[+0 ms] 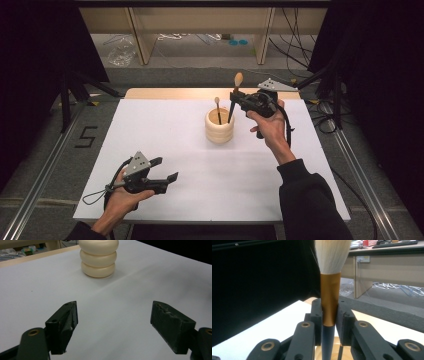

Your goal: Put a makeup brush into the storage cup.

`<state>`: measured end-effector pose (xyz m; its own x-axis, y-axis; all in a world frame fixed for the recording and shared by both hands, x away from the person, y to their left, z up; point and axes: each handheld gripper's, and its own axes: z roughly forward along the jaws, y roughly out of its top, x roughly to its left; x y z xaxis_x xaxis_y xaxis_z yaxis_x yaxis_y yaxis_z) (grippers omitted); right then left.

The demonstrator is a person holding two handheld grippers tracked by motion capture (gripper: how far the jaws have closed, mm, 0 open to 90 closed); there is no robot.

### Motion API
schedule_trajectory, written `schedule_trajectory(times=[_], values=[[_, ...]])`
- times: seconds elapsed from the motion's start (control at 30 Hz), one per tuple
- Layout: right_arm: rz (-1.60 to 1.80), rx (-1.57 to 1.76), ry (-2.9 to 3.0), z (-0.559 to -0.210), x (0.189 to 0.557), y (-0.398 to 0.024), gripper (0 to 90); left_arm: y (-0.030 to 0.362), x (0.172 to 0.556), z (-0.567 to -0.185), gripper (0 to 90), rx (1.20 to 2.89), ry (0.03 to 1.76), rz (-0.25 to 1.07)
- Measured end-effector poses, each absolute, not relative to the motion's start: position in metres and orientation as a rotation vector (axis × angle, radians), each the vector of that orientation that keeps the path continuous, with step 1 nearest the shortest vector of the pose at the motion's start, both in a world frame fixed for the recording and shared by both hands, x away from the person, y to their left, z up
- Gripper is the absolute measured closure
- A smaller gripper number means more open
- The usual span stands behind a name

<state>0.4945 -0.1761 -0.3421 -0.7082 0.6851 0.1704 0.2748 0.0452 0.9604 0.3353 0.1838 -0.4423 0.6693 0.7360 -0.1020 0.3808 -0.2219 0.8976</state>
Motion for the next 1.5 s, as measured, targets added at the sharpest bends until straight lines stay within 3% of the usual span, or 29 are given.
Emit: schedule_trajectory(times=[1.5], values=[[1.674,0.997,1.986,-0.36,0.523,-0.163,78.4,0.182,0.334,-0.443,21.8,1.853,0.865,0.408]])
